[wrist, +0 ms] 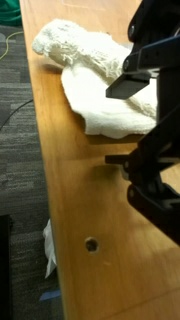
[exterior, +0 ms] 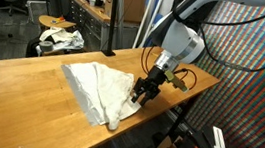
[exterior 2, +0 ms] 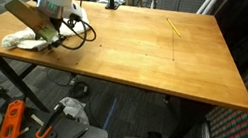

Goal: Fold the towel in half

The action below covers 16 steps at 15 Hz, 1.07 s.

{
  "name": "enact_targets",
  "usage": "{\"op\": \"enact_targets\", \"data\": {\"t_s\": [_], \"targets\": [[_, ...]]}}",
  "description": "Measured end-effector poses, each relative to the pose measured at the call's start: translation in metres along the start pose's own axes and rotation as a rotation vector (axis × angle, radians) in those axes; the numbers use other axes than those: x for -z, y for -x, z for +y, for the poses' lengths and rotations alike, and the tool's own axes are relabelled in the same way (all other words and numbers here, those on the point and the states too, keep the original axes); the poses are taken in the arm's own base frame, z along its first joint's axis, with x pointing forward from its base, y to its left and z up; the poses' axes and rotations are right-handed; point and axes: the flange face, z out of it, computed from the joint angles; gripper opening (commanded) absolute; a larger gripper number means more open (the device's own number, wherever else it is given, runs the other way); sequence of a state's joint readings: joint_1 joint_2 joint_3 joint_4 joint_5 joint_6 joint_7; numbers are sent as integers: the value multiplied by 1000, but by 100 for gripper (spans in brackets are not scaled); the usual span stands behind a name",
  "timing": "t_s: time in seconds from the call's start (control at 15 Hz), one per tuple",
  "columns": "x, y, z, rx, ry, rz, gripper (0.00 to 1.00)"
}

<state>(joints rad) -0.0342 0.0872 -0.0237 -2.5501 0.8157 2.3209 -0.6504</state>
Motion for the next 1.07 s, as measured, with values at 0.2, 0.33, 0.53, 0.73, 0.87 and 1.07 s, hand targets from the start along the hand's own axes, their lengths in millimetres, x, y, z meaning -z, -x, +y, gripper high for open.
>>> {"op": "enact_targets", "data": {"t_s": [0.2, 0.33, 0.53, 0.73, 0.87, 1.07], "targets": [[30, -25, -11, 4, 96, 47, 100], [52, -46, -20, 2, 182, 115, 100], [78, -76, -39, -12, 306, 211, 100], [86, -102, -59, -38, 392, 236, 100], [82, -120, -68, -52, 408, 233, 100], [72, -144, -70, -60, 404, 221, 100]]}}
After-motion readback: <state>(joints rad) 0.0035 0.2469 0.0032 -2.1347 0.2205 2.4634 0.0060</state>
